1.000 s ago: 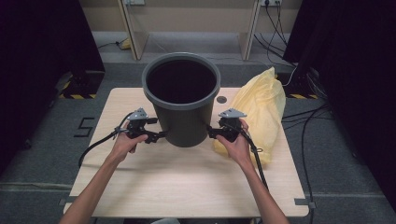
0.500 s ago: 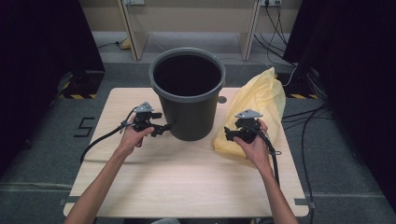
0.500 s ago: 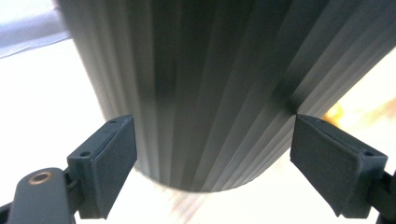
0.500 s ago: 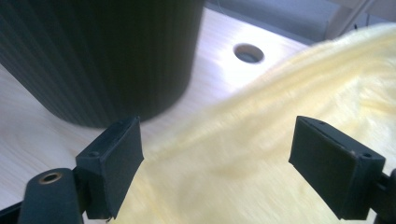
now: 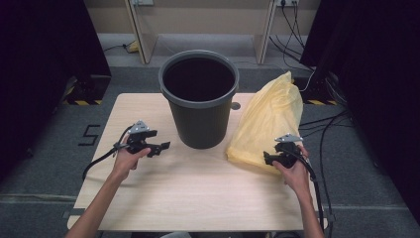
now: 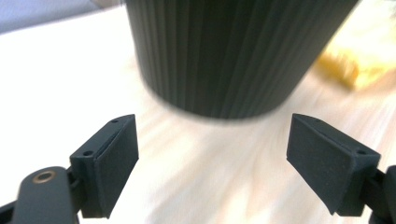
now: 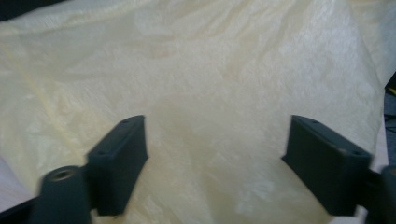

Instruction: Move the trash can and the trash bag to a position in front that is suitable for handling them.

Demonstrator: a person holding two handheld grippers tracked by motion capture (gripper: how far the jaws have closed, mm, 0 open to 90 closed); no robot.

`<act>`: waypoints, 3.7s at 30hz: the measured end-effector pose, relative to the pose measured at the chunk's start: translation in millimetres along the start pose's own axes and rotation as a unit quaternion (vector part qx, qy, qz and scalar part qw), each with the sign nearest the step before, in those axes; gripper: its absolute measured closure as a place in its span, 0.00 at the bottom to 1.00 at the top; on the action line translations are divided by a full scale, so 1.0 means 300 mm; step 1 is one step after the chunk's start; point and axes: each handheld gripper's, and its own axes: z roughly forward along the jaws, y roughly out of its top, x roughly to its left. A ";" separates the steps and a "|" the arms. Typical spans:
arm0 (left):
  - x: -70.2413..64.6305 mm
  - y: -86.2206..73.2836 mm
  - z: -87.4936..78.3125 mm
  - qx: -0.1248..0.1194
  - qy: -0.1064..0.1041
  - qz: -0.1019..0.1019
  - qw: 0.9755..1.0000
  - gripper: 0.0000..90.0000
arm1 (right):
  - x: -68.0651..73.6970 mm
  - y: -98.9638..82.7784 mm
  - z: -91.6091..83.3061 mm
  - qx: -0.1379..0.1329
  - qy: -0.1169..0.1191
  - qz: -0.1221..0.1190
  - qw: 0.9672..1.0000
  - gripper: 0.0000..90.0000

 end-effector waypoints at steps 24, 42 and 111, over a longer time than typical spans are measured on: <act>0.025 -0.236 -0.092 0.086 0.055 0.012 0.995 0.16 | 0.172 -0.159 -0.154 -0.025 0.155 0.023 0.987 0.30; 0.025 -0.237 -0.092 0.087 0.053 0.015 0.995 0.15 | 0.020 -0.216 -0.040 0.005 0.035 0.034 0.999 0.33; 0.024 -0.237 -0.092 0.086 0.053 0.015 0.995 0.15 | 0.214 0.048 0.120 0.096 0.221 -0.207 0.948 0.40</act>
